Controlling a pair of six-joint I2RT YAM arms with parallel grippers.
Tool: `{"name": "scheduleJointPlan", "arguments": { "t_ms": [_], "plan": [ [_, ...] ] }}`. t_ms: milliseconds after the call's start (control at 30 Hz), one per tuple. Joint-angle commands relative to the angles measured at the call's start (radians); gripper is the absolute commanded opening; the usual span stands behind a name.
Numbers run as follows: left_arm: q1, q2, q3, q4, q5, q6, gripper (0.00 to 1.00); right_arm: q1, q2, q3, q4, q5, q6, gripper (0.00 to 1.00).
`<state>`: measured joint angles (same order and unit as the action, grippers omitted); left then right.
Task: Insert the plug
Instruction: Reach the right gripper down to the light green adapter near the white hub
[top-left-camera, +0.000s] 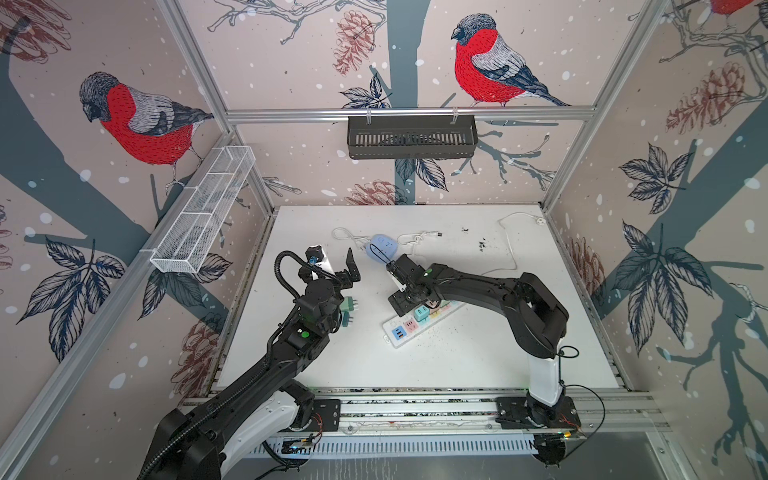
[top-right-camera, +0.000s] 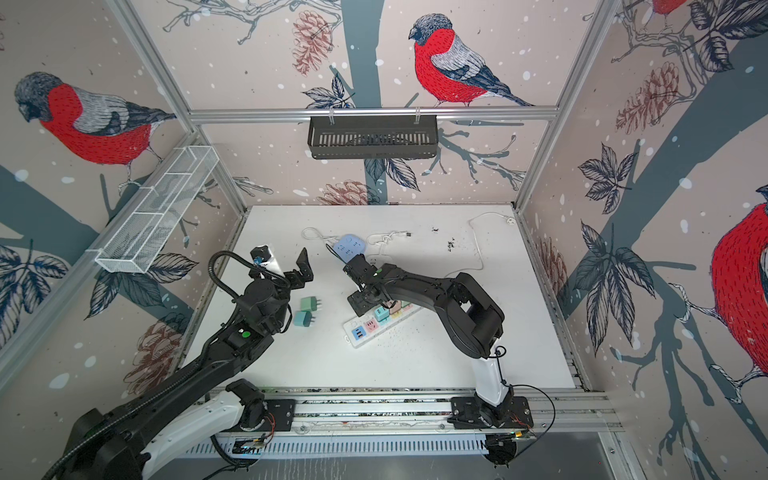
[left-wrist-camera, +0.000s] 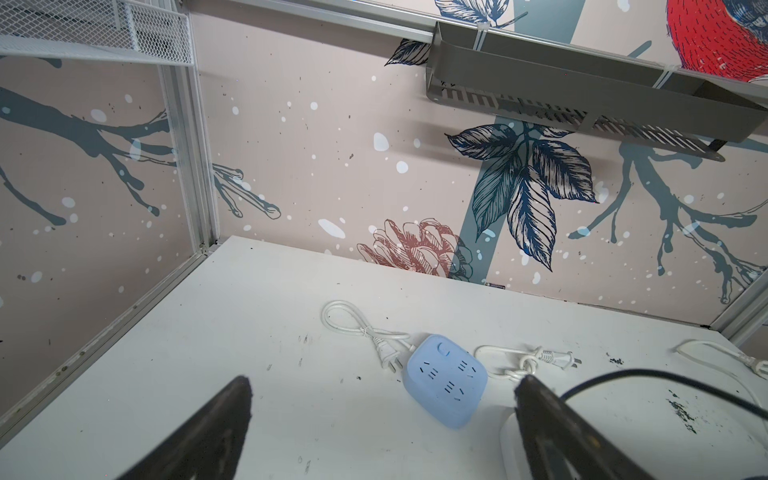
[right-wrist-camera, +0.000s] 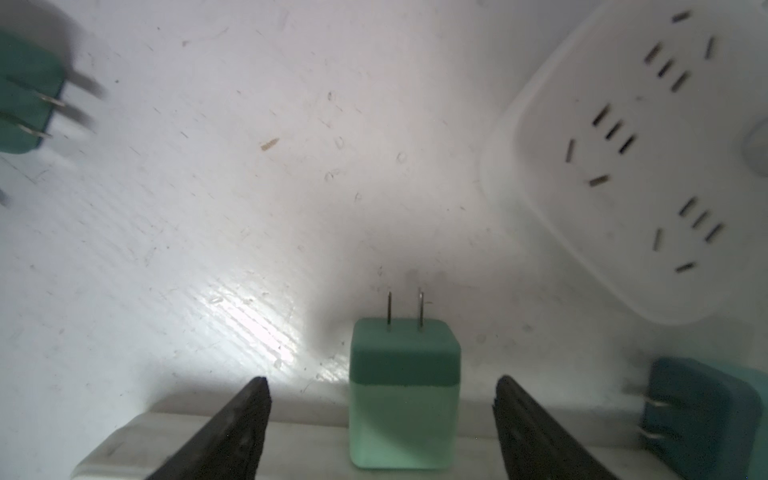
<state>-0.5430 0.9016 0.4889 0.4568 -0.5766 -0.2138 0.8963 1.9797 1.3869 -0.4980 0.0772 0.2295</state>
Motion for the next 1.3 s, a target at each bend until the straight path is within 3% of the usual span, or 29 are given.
{"name": "scheduleJointPlan", "arguments": {
  "t_ms": [0,267,500,800,933,1133,1267],
  "plan": [
    [0.004,0.008,0.008,0.006,-0.002,-0.019,0.98,-0.011,0.013,-0.003,-0.005,0.017,-0.007,0.82],
    [0.004,-0.001,0.007,0.002,0.003,-0.018,0.98,-0.014,0.049,0.007,-0.011,-0.001,-0.016,0.78],
    [0.006,0.0,0.005,0.0,0.01,-0.021,0.98,-0.008,0.098,0.041,-0.031,-0.025,-0.016,0.59],
    [0.011,0.013,0.007,0.005,-0.001,-0.025,0.98,0.047,0.166,0.158,-0.058,-0.055,-0.048,0.57],
    [0.023,-0.028,-0.004,-0.017,-0.099,-0.066,0.98,0.057,0.236,0.242,-0.076,-0.054,-0.058,0.56],
    [0.125,-0.091,-0.036,-0.045,0.034,-0.121,0.98,0.056,0.234,0.229,-0.062,-0.032,-0.066,0.73],
    [0.142,-0.077,-0.027,-0.049,0.052,-0.128,0.98,0.055,0.149,0.142,-0.027,0.006,-0.066,0.87]
  ]
}}
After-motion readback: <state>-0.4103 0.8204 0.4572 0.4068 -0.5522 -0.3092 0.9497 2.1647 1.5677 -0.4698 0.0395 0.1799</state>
